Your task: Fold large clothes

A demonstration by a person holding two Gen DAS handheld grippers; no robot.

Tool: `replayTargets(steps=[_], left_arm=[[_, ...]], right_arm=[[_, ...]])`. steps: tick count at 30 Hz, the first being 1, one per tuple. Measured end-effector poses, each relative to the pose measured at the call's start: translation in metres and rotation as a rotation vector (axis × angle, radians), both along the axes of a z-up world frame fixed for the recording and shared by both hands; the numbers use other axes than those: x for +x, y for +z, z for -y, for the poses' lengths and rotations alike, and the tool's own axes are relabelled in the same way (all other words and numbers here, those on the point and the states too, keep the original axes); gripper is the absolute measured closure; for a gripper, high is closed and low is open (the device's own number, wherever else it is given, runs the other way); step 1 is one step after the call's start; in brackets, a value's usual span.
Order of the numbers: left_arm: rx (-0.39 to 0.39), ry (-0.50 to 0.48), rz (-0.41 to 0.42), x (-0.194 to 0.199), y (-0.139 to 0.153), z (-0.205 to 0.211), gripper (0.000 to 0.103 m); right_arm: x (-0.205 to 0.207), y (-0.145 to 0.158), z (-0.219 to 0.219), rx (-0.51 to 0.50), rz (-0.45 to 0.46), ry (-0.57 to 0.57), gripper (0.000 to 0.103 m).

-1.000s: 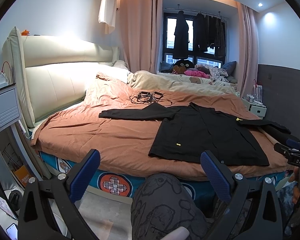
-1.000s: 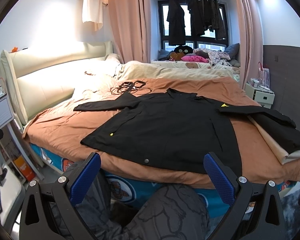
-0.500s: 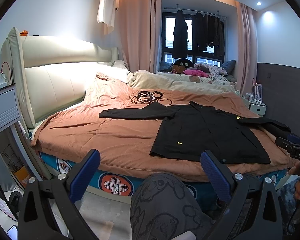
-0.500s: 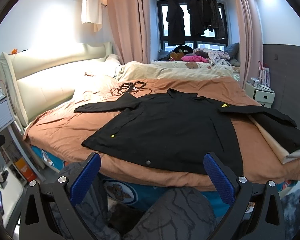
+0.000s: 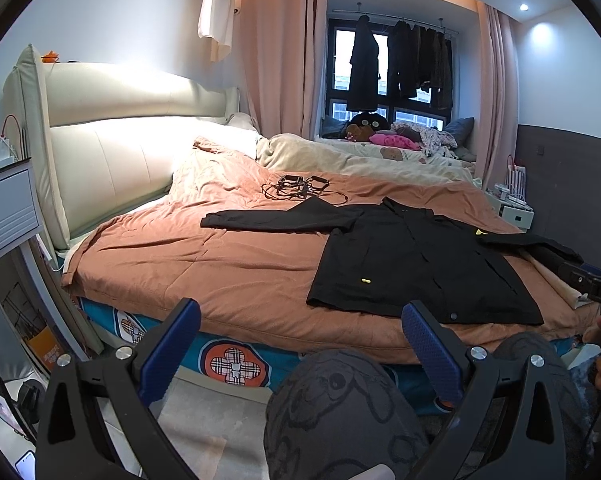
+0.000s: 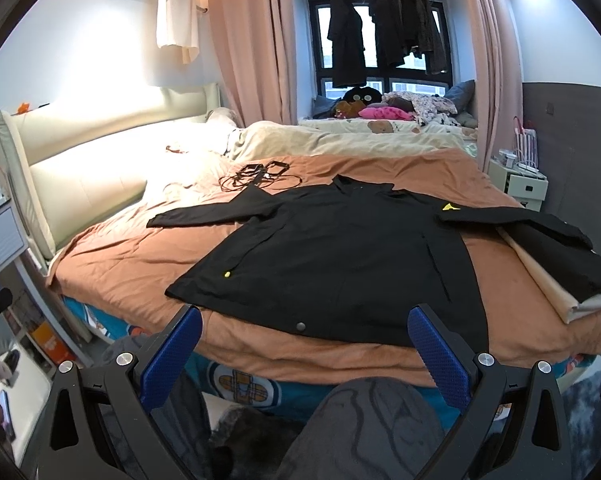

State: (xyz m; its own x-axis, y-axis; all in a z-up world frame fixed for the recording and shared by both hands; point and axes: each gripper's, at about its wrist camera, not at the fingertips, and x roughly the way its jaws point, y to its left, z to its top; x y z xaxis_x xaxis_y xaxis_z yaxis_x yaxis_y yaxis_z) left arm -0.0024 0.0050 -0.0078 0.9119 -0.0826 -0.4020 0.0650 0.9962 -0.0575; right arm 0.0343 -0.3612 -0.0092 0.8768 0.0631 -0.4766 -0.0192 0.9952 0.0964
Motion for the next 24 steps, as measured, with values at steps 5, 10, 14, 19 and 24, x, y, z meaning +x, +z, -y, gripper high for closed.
replayTargets(steps=[5, 10, 14, 19, 24], left_arm=[[0.000, 0.002, -0.031, 0.014, -0.003, 0.002, 0.000], [0.009, 0.004, -0.043, 0.039, -0.004, 0.004, 0.000], [0.020, -0.001, -0.058, 0.062, -0.006, 0.006, 0.000], [0.012, 0.008, -0.083, 0.099, -0.011, 0.004, 0.000], [0.000, 0.035, -0.120, 0.142, -0.018, -0.002, 0.000]], right_arm=[[0.009, -0.002, 0.004, 0.029, -0.015, -0.017, 0.000], [0.034, -0.004, 0.002, 0.039, -0.030, 0.001, 0.000], [0.060, -0.004, -0.004, 0.064, -0.032, 0.014, 0.000], [0.097, -0.004, -0.014, 0.114, -0.046, 0.035, 0.000], [0.147, -0.012, -0.036, 0.106, -0.078, 0.066, 0.000]])
